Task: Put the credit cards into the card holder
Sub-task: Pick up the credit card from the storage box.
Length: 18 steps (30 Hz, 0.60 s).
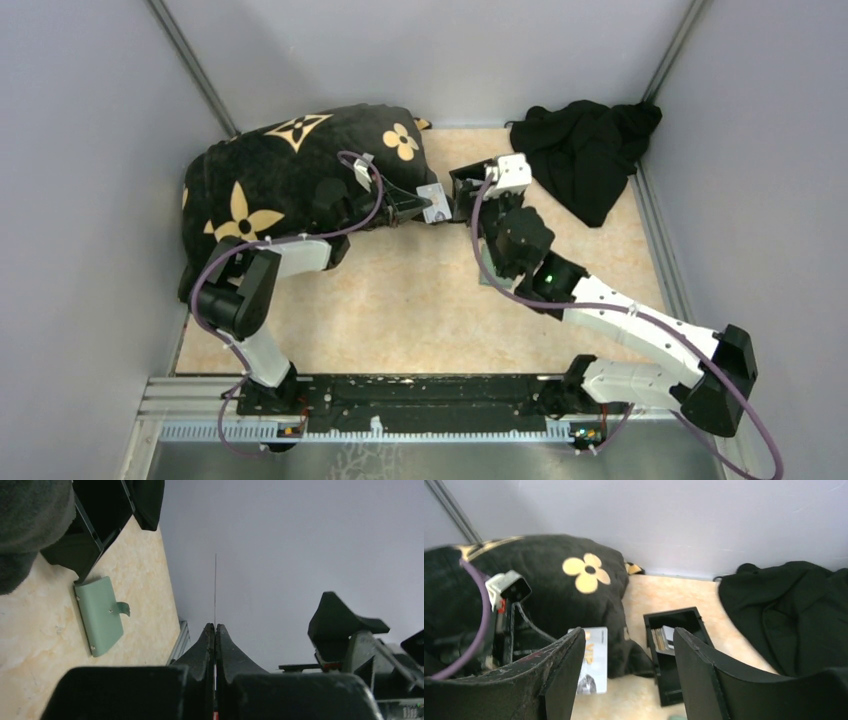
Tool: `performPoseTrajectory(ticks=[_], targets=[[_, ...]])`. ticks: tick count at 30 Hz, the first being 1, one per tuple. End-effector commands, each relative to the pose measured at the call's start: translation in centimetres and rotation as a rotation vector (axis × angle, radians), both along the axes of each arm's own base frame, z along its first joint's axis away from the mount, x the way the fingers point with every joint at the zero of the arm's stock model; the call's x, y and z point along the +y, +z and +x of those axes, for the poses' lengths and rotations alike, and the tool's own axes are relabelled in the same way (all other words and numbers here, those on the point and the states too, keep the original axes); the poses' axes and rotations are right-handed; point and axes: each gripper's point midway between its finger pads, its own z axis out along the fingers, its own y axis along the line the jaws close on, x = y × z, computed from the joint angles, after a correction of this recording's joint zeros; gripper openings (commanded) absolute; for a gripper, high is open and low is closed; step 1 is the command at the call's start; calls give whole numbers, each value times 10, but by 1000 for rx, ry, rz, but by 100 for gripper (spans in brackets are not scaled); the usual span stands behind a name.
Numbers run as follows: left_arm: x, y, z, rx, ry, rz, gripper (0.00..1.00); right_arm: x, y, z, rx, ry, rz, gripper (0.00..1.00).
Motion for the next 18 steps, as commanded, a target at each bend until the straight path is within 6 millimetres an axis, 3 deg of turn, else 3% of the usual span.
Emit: performPoseTrajectory(ticks=[1, 5, 7, 9, 18], targets=[[3, 10, 10, -154, 24, 50, 0, 10, 32, 19, 38, 144, 236, 65], [3, 10, 8, -201, 9, 22, 0, 7, 26, 47, 135, 242, 364, 66], [4, 13, 5, -230, -8, -13, 0, 12, 21, 53, 167, 320, 400, 75], [4, 17, 1, -260, -32, -55, 0, 19, 13, 54, 194, 404, 440, 76], [0, 21, -12, -316, -136, -144, 0, 35, -35, 51, 329, 531, 504, 61]])
